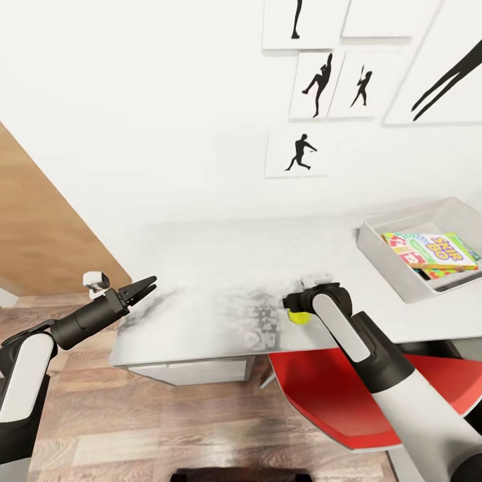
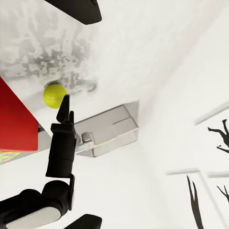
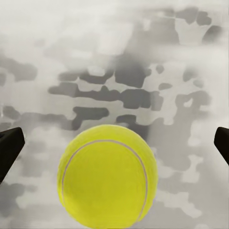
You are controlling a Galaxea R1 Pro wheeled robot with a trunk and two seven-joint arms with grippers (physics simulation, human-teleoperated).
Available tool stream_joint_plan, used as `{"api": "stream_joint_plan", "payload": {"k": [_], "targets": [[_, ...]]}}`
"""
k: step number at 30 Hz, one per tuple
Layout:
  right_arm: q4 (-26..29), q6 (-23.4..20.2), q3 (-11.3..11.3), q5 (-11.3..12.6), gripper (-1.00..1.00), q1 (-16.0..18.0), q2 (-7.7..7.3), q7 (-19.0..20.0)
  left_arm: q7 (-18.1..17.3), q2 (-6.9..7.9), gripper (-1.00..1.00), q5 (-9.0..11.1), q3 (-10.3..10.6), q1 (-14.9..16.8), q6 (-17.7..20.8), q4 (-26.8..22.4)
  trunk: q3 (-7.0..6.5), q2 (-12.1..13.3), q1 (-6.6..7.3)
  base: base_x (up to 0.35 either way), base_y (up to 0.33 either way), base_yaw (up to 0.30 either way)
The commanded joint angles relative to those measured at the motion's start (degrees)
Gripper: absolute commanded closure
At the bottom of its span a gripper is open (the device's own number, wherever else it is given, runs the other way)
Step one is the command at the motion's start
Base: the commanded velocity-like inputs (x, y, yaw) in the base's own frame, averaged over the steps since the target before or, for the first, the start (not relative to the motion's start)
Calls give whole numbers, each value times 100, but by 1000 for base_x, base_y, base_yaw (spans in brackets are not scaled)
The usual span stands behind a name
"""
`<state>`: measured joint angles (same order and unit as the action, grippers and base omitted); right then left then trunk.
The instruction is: Put all the toys in the child's room - the three board games (two on the bed and one on the table), the two jigsaw puzzles on the table, and the tennis ball on the table - inside the toy box on the table in the child's room.
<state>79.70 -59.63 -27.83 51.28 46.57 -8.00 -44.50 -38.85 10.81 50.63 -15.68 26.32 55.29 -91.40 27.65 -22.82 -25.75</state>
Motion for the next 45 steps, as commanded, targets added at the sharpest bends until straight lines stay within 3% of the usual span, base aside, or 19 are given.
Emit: {"api": "stream_joint_plan", "payload": {"k": [1,21,45], "targets": [[4,-13,-15,50,-100,10,19,-59,-23,0,-100,-10,-5,5,26,-1,11,-10,-3,0,0,0],[-1,-14,-45,57,-100,10,167,-59,-26,0,-100,-4,-5,5,26,-9,24,-10,-3,0,0,0],[-41,-9,-21,41,-100,8,167,-59,-26,0,-100,2,-5,5,26,-18,157,-10,-3,0,0,0]]}}
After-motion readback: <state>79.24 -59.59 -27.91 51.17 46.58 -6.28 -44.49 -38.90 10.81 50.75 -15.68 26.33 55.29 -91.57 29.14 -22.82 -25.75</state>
